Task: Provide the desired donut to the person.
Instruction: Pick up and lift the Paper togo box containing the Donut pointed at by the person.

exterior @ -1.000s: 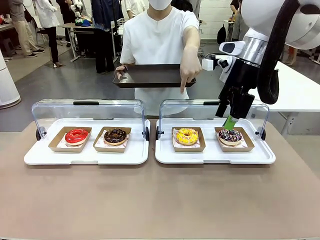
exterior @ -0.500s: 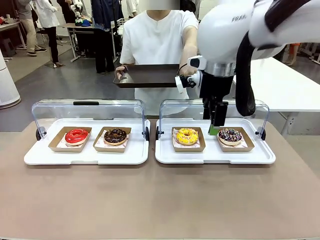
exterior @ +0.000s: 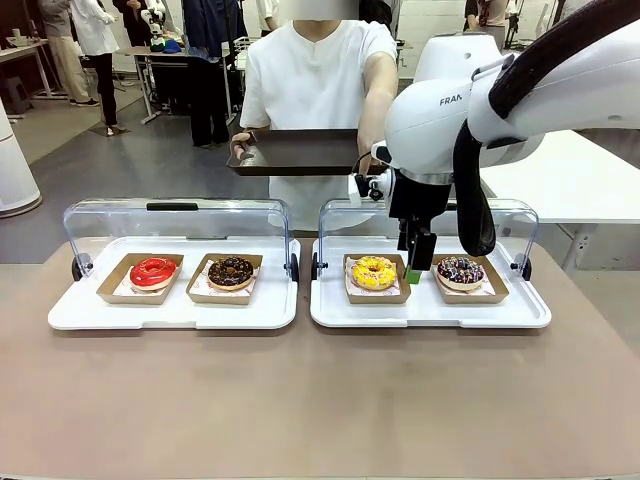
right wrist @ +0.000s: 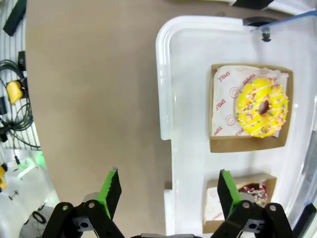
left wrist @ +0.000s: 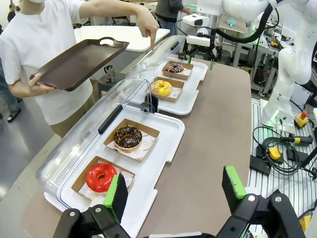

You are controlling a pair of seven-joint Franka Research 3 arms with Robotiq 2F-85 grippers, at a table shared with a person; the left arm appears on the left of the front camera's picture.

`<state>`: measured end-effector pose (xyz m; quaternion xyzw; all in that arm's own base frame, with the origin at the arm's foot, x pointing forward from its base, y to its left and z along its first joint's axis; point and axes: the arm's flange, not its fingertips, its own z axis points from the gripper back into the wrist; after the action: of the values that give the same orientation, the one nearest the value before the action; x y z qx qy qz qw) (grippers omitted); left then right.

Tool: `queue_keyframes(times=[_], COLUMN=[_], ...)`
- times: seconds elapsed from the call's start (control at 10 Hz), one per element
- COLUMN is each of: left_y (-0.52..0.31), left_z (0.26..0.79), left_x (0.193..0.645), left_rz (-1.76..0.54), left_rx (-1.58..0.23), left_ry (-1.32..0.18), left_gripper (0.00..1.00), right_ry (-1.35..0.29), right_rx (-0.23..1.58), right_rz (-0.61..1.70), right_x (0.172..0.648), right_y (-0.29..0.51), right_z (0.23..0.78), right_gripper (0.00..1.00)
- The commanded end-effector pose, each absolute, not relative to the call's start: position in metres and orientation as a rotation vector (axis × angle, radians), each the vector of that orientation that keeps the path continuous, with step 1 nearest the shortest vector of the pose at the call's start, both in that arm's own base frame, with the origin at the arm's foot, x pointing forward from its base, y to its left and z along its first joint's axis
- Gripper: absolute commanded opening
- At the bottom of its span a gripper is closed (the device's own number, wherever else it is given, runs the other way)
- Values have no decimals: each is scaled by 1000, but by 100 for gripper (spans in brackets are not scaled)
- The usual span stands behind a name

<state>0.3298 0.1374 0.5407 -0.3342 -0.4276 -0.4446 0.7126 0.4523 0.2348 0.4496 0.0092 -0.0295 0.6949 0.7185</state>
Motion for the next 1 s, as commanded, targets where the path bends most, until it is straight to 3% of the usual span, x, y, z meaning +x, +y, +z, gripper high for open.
queue_keyframes(times=[0.0,0.4,0.6,0.9], left_y=[139,139,139,139], left_z=[542,542,542,542], left_x=[330,330,330,330], left_rz=[-997,-997,-997,-997], left_rx=[-747,-747,-747,-747], left_ry=[-972,-972,-972,-972], left_gripper=[100,100,100,100], right_ry=[-64,-72,-74,-84], right_rx=[16,16,-84,-59], right_rz=[1540,1538,1476,1480], right_x=[450,452,455,460], right_y=[235,235,237,239], right_z=[461,459,438,405], right_gripper=[100,100,100,100])
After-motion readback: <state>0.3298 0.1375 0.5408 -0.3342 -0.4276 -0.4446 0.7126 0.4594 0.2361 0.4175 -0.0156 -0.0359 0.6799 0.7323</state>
